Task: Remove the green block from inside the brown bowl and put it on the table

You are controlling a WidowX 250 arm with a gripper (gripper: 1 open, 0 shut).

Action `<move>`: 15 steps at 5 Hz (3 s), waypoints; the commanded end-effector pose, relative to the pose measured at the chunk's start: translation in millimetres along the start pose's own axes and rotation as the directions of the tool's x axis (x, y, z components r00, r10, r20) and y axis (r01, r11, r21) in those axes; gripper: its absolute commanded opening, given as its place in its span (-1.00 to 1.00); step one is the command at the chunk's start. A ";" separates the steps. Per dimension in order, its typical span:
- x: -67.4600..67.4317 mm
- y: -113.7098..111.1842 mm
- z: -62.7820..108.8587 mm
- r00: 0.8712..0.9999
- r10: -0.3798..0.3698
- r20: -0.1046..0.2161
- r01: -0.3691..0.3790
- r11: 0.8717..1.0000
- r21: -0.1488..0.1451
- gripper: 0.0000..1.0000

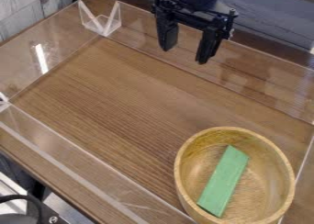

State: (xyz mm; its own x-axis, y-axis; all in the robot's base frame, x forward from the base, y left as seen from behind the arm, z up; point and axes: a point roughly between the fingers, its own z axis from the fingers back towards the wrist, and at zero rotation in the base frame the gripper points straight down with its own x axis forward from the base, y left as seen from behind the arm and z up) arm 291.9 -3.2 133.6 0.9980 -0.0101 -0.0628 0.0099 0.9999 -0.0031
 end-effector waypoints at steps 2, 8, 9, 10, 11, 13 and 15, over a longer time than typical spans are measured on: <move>-19.6 -20.7 -6.0 1.000 -0.011 -0.012 0.011 1.000 -0.001 1.00; -68.0 -81.6 -8.4 0.998 -0.062 -0.004 0.062 0.998 -0.010 1.00; -76.7 -100.8 -13.0 0.997 -0.077 0.011 0.077 0.997 -0.015 1.00; -83.5 -116.7 -22.9 0.997 -0.079 0.026 0.079 0.997 -0.022 1.00; -86.3 -124.3 -32.6 0.996 -0.085 0.038 0.086 0.996 -0.029 1.00; -89.2 -130.4 -43.7 0.994 -0.098 0.049 0.100 0.994 -0.040 1.00; -88.7 -133.1 -53.2 0.993 -0.102 0.056 0.105 0.993 -0.050 1.00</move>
State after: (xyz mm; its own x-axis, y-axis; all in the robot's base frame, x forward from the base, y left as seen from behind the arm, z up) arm 196.1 -131.9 80.1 0.9942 -0.1025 -0.0338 0.1009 0.9938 -0.0472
